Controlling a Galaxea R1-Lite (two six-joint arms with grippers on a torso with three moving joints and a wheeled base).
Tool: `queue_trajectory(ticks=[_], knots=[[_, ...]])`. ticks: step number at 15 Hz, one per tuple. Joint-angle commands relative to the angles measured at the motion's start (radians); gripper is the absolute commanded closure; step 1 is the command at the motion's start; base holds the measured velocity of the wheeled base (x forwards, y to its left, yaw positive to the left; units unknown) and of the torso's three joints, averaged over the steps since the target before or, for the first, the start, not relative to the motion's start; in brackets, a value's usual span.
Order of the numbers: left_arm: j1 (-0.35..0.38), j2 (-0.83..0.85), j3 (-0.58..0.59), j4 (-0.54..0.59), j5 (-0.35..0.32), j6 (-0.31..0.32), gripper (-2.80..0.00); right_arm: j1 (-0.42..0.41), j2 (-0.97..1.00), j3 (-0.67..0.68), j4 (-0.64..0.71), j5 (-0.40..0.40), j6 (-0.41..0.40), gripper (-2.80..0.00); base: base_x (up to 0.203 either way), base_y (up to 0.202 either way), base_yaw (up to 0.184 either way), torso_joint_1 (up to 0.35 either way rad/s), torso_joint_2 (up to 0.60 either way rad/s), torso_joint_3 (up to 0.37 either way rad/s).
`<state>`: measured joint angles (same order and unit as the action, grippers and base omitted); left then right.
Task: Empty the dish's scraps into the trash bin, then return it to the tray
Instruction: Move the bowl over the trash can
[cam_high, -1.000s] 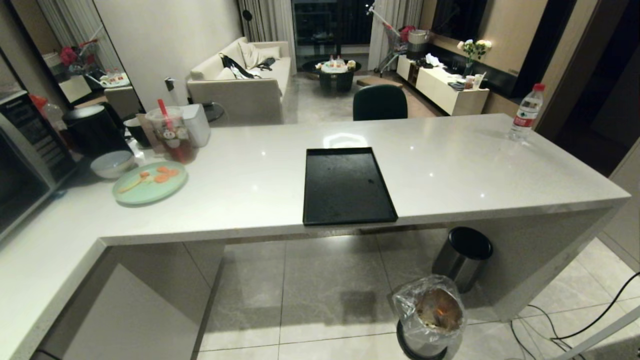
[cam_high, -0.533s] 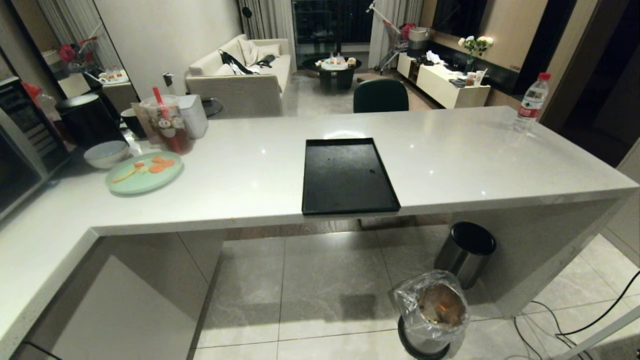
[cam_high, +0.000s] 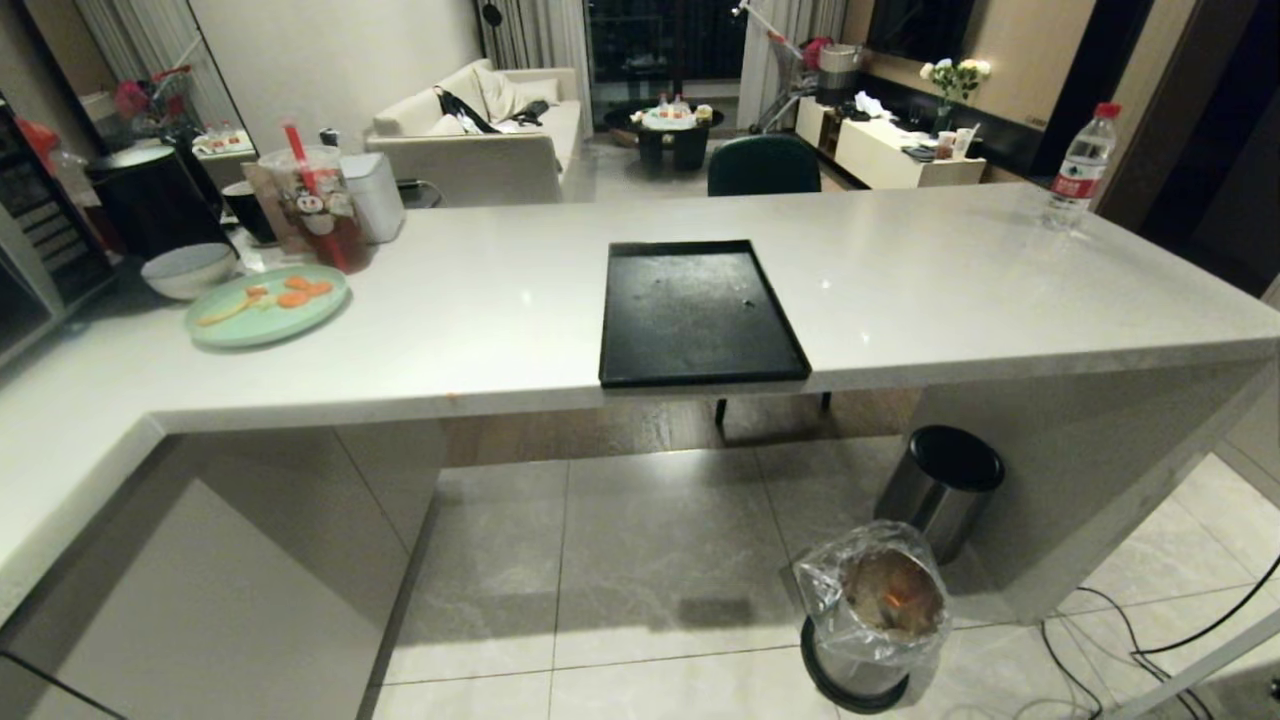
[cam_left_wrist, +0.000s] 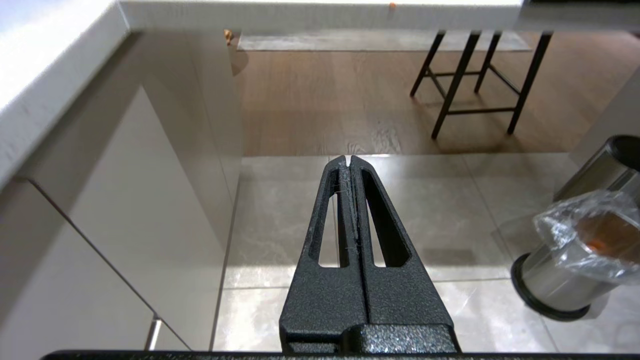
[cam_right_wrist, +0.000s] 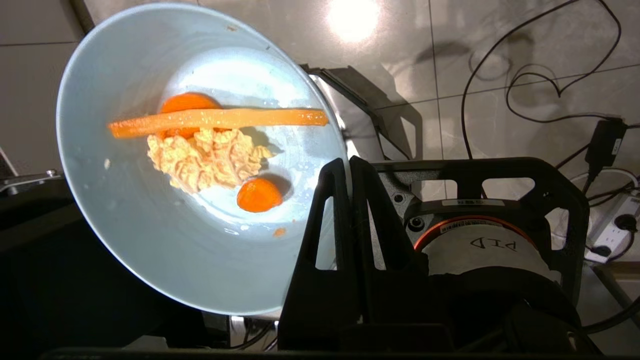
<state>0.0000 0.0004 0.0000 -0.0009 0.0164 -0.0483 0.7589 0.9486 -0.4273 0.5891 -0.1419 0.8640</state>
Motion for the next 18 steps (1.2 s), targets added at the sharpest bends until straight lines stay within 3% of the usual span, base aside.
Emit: queue_trajectory(ticks=[1, 10, 18], knots=[[0.000, 0.001, 0.000, -0.001, 0.000, -0.001, 0.00, 0.000, 0.004, -0.004, 0.001, -0.001, 0.004, 0.00, 0.000, 0.000, 0.000, -0.162, 0.54, 0.366], [0.000, 0.000, 0.000, -0.001, 0.000, -0.001, 0.00, 0.000, 0.007, -0.024, 0.003, -0.002, -0.002, 0.00, 0.000, 0.000, 0.000, -0.125, 0.50, 0.375], [0.000, 0.001, 0.000, -0.001, 0.000, -0.001, 0.00, 0.000, 0.009, -0.024, 0.018, -0.002, -0.109, 0.00, 0.000, 0.000, 0.000, -0.032, 0.44, 0.411]])
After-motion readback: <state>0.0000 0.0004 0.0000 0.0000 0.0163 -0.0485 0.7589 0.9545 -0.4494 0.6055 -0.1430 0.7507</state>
